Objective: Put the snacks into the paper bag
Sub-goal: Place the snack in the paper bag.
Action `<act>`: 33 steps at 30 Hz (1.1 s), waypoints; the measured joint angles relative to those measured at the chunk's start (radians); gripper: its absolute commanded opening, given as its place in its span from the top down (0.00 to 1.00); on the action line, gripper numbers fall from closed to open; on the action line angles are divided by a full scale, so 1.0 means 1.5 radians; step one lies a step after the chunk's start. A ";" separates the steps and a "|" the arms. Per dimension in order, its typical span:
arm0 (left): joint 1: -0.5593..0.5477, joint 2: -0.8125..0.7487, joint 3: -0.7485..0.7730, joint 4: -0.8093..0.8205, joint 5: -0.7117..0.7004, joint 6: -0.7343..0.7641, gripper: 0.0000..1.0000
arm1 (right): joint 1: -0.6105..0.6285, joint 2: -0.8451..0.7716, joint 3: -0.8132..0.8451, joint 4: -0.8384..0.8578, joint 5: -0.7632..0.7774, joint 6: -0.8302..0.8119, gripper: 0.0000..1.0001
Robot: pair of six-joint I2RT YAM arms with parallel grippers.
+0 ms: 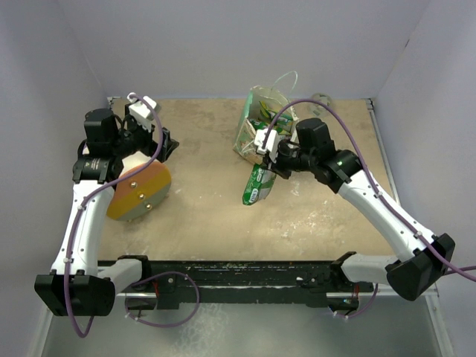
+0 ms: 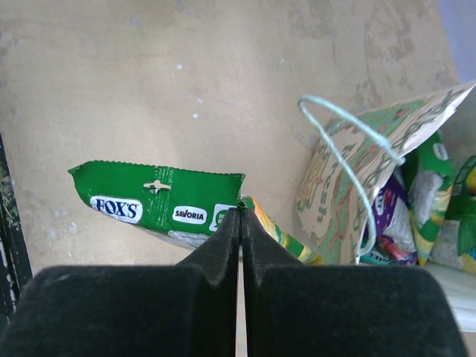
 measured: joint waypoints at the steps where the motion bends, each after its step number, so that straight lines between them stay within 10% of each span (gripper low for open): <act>1: 0.000 0.000 0.000 0.000 0.000 0.000 0.01 | 0.000 0.000 0.002 0.000 -0.001 0.000 1.00; 21: 0.000 0.001 -0.011 0.014 0.005 0.003 0.01 | -0.071 0.018 0.214 -0.023 -0.059 0.097 1.00; 33: 0.000 0.001 -0.011 0.015 0.009 0.003 0.01 | -0.090 0.075 0.278 0.042 0.072 0.168 1.00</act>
